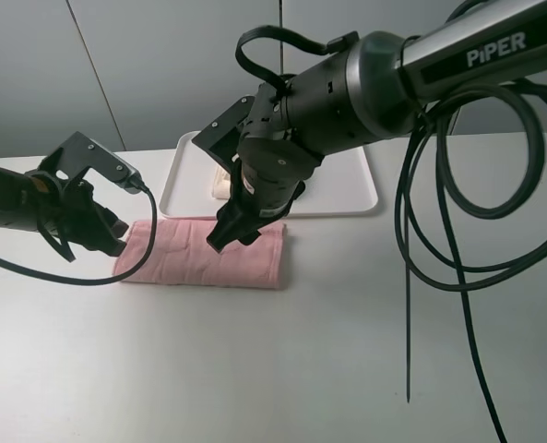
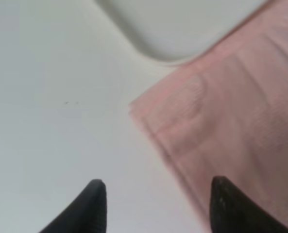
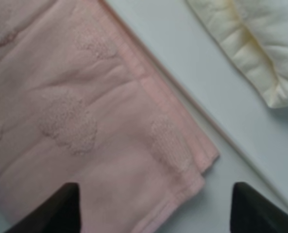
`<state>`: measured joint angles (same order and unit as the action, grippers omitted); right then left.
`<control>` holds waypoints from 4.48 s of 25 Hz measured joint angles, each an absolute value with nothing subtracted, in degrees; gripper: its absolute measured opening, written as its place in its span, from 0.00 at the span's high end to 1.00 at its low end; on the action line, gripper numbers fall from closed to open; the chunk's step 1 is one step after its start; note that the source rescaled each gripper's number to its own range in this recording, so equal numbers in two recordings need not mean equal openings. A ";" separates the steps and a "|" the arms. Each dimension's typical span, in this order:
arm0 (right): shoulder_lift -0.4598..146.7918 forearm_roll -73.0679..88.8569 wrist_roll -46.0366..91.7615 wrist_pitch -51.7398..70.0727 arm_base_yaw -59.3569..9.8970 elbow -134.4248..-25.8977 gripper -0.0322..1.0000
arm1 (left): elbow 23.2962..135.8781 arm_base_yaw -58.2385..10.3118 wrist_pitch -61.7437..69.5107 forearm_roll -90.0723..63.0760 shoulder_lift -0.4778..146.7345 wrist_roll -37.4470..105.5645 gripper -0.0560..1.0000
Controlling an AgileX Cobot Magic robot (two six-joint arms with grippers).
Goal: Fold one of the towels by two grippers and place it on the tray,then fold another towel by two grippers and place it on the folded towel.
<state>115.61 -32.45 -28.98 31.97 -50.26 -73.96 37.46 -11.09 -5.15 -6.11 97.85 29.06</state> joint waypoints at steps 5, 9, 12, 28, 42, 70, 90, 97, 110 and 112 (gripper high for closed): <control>115.61 -34.98 -34.36 32.63 -49.96 -73.96 0.09 | 39.40 -8.43 0.79 -9.16 98.08 28.58 0.21; 115.61 -24.34 -30.62 33.03 -46.56 -73.96 0.09 | 45.50 -7.51 10.97 -10.46 101.04 23.96 0.21; 115.61 -14.36 -22.54 34.52 -43.47 -73.96 0.09 | 51.96 -6.77 20.87 -10.47 105.38 18.99 0.21; 115.61 -3.91 -12.40 37.74 -42.99 -73.96 0.09 | 60.79 -6.39 31.31 -8.98 112.67 6.53 0.20; 115.61 -1.85 -12.29 40.17 -42.13 -73.96 0.09 | 61.42 -7.37 31.73 -6.12 115.69 0.69 0.20; 129.01 5.65 -9.62 48.02 -39.99 -88.04 0.13 | 62.02 -7.47 34.75 -0.65 116.07 -2.85 0.19; 132.16 11.22 -9.65 47.80 -40.34 -89.12 0.71 | 62.02 -7.47 35.16 0.00 116.07 -2.85 0.19; 132.21 12.93 -7.35 47.35 -40.48 -89.16 0.92 | 62.02 -7.47 35.16 0.00 116.07 -2.85 0.19; 126.10 14.24 -2.17 48.87 -40.48 -88.68 0.92 | 62.02 -7.47 35.16 0.00 116.07 -2.85 0.19; 124.94 15.92 -0.82 49.26 -40.48 -88.68 0.92 | 62.02 -7.47 35.16 0.00 116.07 -2.85 0.19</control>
